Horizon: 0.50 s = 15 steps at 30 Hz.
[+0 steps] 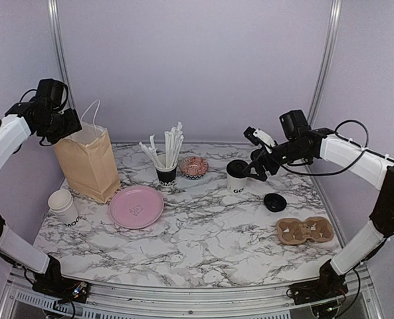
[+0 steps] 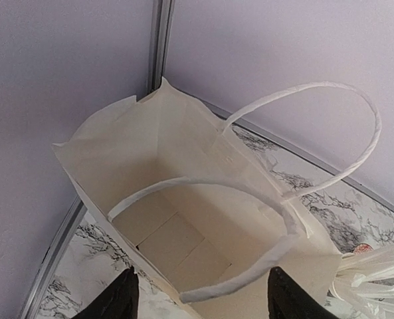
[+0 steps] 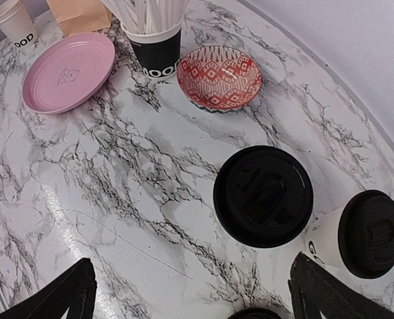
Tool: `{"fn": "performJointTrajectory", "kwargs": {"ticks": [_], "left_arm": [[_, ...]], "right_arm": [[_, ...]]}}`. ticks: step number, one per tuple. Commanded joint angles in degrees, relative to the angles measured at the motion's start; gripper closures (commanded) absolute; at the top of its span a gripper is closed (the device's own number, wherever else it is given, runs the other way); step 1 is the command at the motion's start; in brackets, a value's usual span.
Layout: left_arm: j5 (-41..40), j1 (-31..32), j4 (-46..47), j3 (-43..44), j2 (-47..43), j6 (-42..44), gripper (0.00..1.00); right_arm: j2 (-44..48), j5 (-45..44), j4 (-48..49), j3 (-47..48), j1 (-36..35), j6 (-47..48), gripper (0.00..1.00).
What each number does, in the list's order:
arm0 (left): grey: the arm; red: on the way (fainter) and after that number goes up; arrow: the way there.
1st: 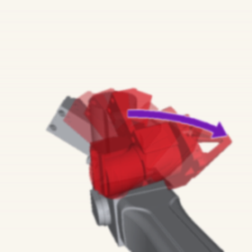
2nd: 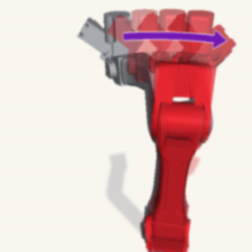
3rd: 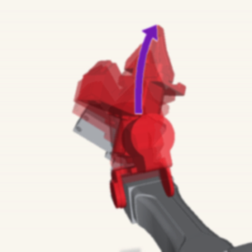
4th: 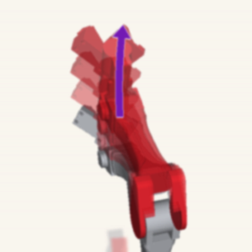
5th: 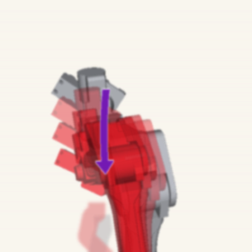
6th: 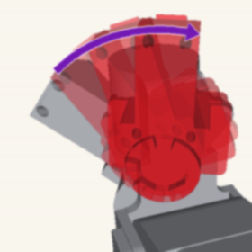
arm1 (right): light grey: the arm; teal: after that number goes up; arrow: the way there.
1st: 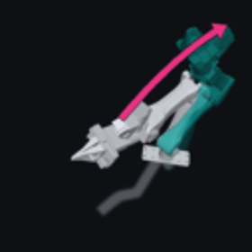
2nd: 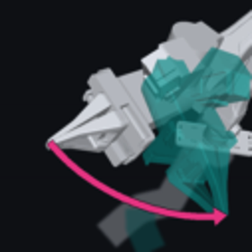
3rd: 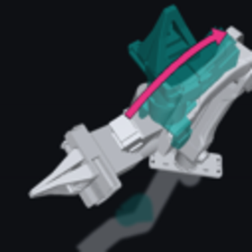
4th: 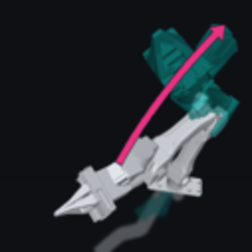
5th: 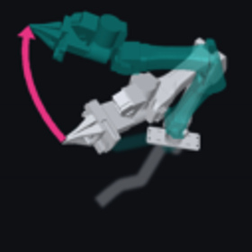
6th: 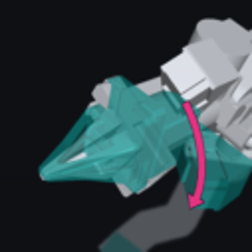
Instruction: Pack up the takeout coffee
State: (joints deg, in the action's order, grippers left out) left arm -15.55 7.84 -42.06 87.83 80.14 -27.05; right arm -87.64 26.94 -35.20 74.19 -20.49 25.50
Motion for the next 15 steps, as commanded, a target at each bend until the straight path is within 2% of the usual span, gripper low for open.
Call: {"fn": "performJointTrajectory", "kwargs": {"ticks": [1,7,13,15], "left_arm": [[-1.3,-0.4,1.5,-1.4,1.2,-4.4,0.35],[-3.7,-0.6,0.1,0.7,4.9,-4.8,0.41],[-5.5,-0.9,-2.0,-0.2,4.9,-5.9,0.47],[-6.0,-1.2,-3.3,0.7,5.3,-5.6,0.52]], "right_arm": [[1.6,2.2,2.7,-1.0,0.2,0.8,0.01],[3.1,2.5,3.7,-3.6,0.2,1.9,0.01],[4.5,4.0,3.6,-5.3,0.2,3.2,0.01],[4.9,4.2,3.4,-5.5,0.2,3.8,0.01]]}}
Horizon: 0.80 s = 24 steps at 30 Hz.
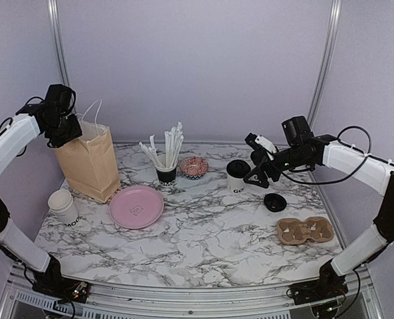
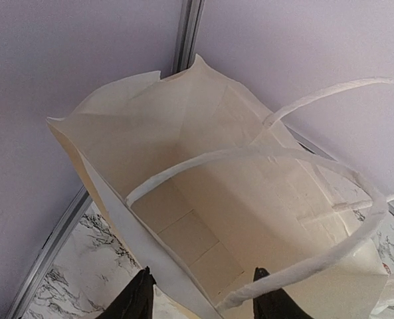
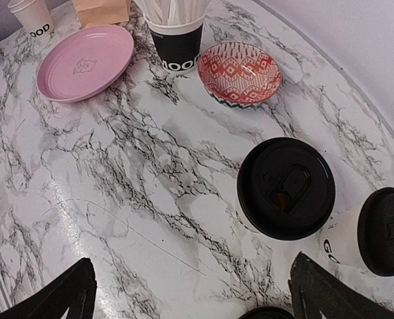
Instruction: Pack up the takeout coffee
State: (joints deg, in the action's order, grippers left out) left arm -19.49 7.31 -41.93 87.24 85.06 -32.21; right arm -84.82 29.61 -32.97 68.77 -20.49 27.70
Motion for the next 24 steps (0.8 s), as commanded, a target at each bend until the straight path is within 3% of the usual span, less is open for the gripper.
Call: {"fn": "performJointTrajectory", "kwargs": {"ticks": [1,7,11,14,24], "left_arm": [[-2.4,-0.7,-4.1,1.9,0.6,-0.3,0.55],[-1.9,-0.9,-7.4,2.4,-0.7,-0.3,0.62],[0.5,-1.2,-7.6,1.1,-2.6,-0.9,0.43],[1.0,-1.5,-7.6,1.4,-3.0,-1.7,0.35],[3.0,-2.1,-7.1,3.3,-6.7,-2.5,0.34]], "right_arm": [[2.4,1.6,1.2,-0.3,0.2,1.8,0.01],[2.9,3.0,0.4,-0.6,0.2,2.8,0.02],[3.1,3.5,-0.2,-0.6,0.2,3.3,0.02],[3.0,3.7,-0.5,-0.6,0.2,3.5,0.02],[2.4,4.3,-1.2,-0.6,0.2,3.7,0.02]]}}
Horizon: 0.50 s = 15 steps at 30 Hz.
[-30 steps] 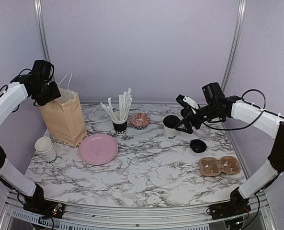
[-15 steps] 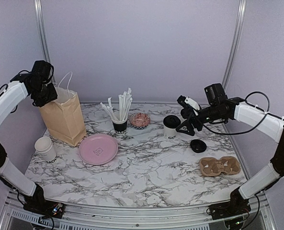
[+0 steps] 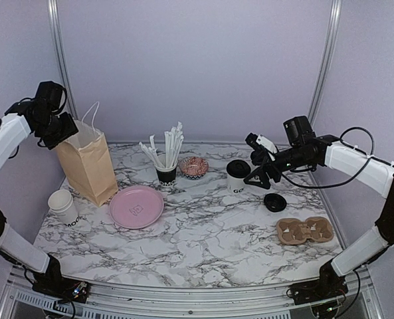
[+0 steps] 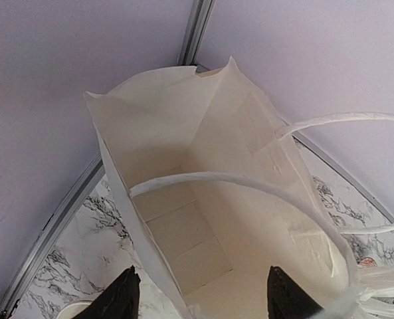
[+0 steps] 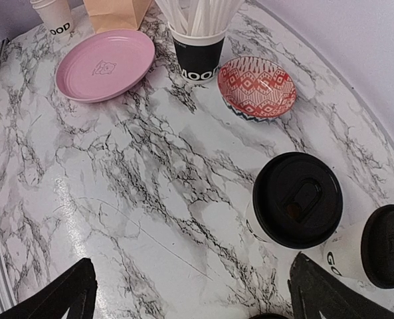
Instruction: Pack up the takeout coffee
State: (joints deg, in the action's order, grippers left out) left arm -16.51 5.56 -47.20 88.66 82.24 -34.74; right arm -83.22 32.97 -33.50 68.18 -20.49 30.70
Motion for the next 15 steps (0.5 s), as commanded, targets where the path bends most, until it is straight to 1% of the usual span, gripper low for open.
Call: {"fn": "performJointTrajectory", "kwargs": {"ticks": [1,3,7,11,15], "left_arm": [[-0.8,-0.3,-1.8,1.2,-4.2,0.1,0.34],[-2.6,-0.3,-1.9,-0.5,-4.9,-0.6,0.33],[-2.5,-0.3,-1.7,-2.5,-4.5,-1.1,0.3],[-1.3,-0.4,-0.9,-2.3,-1.5,-0.9,0.29],[-2.5,-0.4,-0.3,-0.4,1.7,-0.1,0.3]], "right_arm": [[0.8,1.0,-0.7,-0.1,0.2,0.7,0.02],[0.6,1.0,-0.7,-0.1,0.2,0.7,0.02],[-0.1,1.2,-0.9,0.0,0.2,0.7,0.02],[-0.5,1.3,-1.1,0.0,0.2,0.6,0.02],[-0.4,1.2,-1.1,-0.1,0.2,0.5,0.02]]}}
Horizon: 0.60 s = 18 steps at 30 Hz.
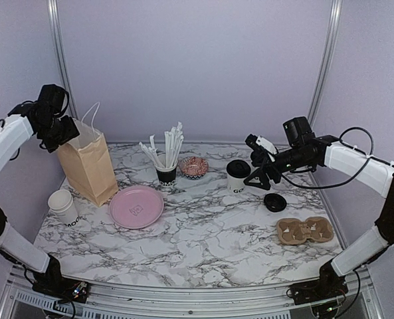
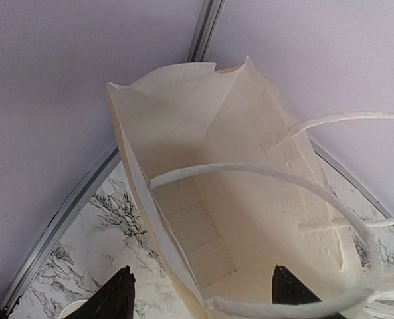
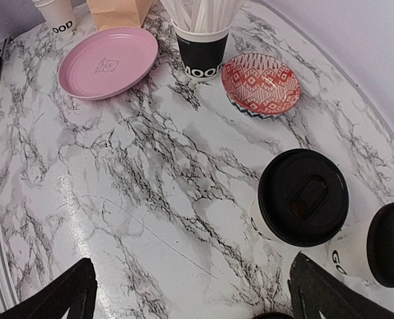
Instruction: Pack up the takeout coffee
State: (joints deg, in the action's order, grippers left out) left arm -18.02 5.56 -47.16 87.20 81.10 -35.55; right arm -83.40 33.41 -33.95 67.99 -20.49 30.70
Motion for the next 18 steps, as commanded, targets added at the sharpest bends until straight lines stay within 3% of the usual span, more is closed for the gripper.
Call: {"fn": "performJointTrajectory", "kwargs": {"ticks": [1,11,18], "left_arm": [[-2.0,-0.4,-0.5,1.6,3.6,1.2,0.32],[-6.4,-3.1,-2.4,4.9,6.6,3.4,0.67],[-6.1,-3.1,-2.1,9.7,8.5,8.6,1.0]], "right_arm": [[-0.2,0.8,-0.7,0.1,0.2,0.4,0.02],[-1.5,0.9,-0.7,0.0,0.2,0.6,0.02],[-2.8,0.5,-1.0,0.0,0.2,0.7,0.03]]}}
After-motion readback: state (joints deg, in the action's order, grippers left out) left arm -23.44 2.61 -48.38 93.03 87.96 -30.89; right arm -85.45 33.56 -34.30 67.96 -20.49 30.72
